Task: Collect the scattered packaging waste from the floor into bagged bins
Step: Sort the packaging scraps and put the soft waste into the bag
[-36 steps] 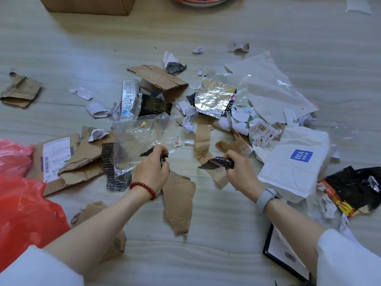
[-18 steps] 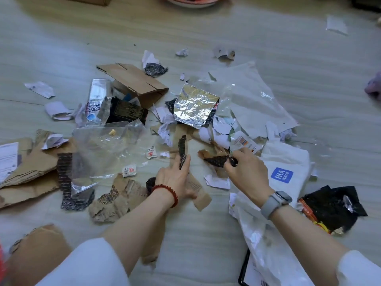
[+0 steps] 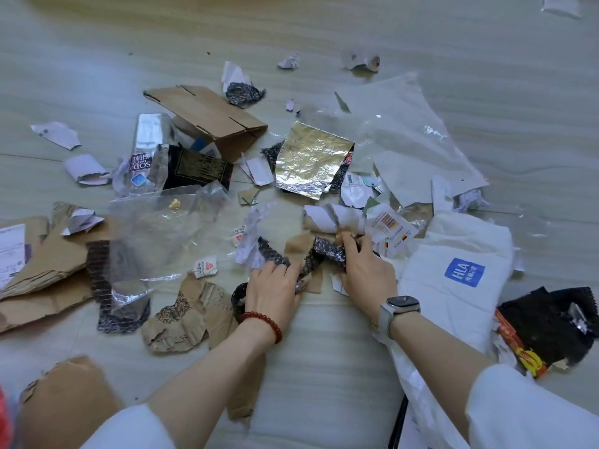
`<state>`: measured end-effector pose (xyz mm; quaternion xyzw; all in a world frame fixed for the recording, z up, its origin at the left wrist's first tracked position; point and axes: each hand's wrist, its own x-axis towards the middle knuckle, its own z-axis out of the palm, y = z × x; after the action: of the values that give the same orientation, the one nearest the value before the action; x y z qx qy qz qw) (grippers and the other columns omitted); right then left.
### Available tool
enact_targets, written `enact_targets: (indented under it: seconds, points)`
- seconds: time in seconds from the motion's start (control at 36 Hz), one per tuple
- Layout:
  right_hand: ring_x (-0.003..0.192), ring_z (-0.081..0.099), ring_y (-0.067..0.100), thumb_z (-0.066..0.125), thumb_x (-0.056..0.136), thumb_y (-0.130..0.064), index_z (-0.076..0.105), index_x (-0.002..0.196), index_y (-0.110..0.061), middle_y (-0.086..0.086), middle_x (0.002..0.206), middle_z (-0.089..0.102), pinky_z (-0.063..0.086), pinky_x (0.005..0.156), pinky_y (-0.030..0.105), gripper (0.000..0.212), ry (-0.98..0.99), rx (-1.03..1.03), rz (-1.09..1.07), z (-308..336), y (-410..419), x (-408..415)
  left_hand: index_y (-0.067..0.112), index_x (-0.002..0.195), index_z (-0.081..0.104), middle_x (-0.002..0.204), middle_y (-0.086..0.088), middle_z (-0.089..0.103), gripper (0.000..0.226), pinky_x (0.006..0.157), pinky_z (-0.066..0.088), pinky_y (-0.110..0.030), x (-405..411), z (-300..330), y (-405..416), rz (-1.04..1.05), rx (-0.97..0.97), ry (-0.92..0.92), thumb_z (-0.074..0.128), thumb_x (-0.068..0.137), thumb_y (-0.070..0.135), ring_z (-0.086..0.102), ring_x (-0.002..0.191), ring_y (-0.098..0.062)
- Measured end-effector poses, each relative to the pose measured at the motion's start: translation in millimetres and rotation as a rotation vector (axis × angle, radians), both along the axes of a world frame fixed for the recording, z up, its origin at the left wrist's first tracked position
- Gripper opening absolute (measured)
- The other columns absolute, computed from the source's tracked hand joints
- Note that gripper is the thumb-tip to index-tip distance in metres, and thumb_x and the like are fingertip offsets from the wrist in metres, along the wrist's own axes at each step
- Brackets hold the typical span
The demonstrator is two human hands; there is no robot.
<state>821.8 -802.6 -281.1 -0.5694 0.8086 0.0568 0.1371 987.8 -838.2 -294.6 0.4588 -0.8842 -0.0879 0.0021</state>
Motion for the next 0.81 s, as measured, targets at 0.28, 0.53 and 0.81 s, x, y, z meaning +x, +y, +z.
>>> enact_targets:
  seconds: [0.28, 0.53, 0.81]
  points:
    - [0.062, 0.045, 0.031, 0.059, 0.080, -0.013, 0.050, 0.107, -0.009, 0.014, 0.100, 0.048, 0.032, 0.049, 0.030, 0.028, -0.193, -0.215, -0.104, 26, 12, 2, 0.006, 0.091, 0.059, 0.113, -0.016, 0.056, 0.025, 0.063, 0.049, -0.038, 30, 30, -15, 0.081, 0.187, 0.338, 0.073, 0.072, 0.014, 0.059, 0.090, -0.034]
    - [0.051, 0.040, 0.021, 0.055, 0.080, -0.004, 0.052, 0.079, -0.010, 0.005, 0.058, 0.047, 0.033, 0.051, 0.028, 0.007, -0.876, -0.362, -0.325, 101, -4, 11, 0.014, 0.105, 0.056, 0.090, -0.001, 0.062, 0.023, 0.068, 0.048, -0.036, 44, 104, -37, 0.279, 0.221, 0.630, 0.051, 0.084, 0.005, 0.056, 0.079, -0.022]
    - [0.046, 0.044, 0.023, 0.053, 0.074, -0.012, 0.054, 0.090, -0.010, 0.032, 0.074, 0.058, 0.035, 0.044, 0.025, 0.017, -1.057, -0.467, -0.149, 188, -52, 84, 0.022, 0.090, 0.060, 0.076, 0.001, 0.061, 0.024, 0.062, 0.042, -0.029, 134, 227, -70, 0.437, -0.001, 0.764, 0.043, 0.086, 0.005, 0.053, 0.071, -0.022]
